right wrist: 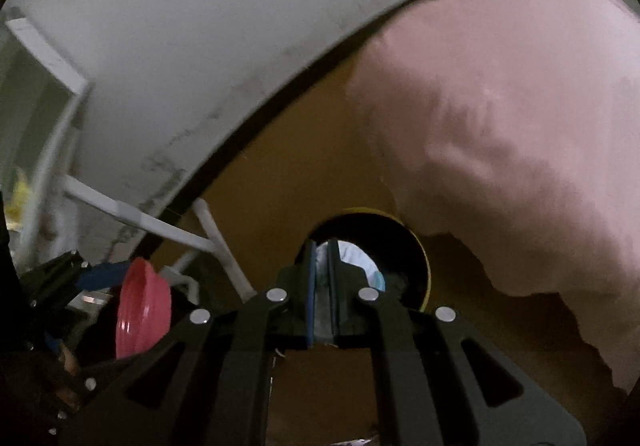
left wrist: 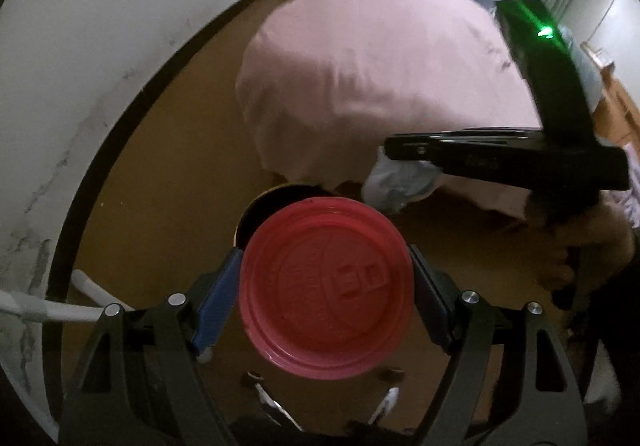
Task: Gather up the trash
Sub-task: 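Drop the red lid and blue wrapper into the black bin, opening both grippers, then grasp a white paper cup with the left gripper while the right grasps crumpled foil, then lower the white cup and foil into the black bin and release both, then grasp white tissue with the left gripper while the right grasps a printed paper box, then carry the tissue and paper box over the black bin and open both grippers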
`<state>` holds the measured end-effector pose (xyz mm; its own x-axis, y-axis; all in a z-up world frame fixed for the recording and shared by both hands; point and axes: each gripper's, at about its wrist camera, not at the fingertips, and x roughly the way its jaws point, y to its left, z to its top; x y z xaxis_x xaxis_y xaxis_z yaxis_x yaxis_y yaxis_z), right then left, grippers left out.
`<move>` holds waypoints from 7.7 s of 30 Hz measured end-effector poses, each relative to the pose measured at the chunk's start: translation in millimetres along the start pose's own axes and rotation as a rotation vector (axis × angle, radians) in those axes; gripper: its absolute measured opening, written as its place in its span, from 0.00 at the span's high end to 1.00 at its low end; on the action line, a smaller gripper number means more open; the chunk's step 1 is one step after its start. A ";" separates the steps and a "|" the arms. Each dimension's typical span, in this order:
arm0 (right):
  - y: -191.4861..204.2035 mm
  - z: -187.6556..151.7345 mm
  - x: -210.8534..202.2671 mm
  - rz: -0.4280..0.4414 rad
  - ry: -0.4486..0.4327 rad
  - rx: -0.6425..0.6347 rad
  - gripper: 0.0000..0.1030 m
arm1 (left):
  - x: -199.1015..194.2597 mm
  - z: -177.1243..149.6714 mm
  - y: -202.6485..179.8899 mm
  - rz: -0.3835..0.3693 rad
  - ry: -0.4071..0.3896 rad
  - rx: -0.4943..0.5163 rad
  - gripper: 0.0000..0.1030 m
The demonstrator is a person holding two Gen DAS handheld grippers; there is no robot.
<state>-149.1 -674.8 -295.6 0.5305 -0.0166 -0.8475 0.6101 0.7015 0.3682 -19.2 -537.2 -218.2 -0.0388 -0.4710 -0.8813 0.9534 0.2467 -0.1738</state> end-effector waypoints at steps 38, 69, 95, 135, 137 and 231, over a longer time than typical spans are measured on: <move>233.2 -5.7 -166.1 0.195 -0.252 -0.384 0.08 | -264.6 -96.6 39.0 0.261 -0.316 -0.226 0.07; 670.7 -134.3 -56.5 0.394 0.037 -0.865 0.73 | -444.0 -468.8 247.7 0.685 -0.387 -1.004 0.07; 620.5 -98.8 -143.3 0.578 -0.073 -0.885 0.86 | -441.6 -438.9 293.0 0.680 -0.320 -0.940 0.86; -15.5 -12.9 9.3 -0.067 0.037 -0.006 0.86 | 42.0 7.5 11.6 -0.003 0.126 -0.038 0.86; -15.7 -11.9 13.9 -0.060 0.044 -0.005 0.86 | 53.1 9.5 18.4 0.004 0.143 -0.063 0.86; 525.7 -57.1 -132.4 0.517 -0.021 -0.683 0.46 | -410.0 -298.5 205.4 0.572 -0.447 -0.713 0.62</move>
<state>67.9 -263.0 -11.7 0.6590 0.4151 -0.6272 -0.1961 0.8999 0.3895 103.2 -40.6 -23.8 0.6219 -0.3615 -0.6947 0.3874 0.9129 -0.1282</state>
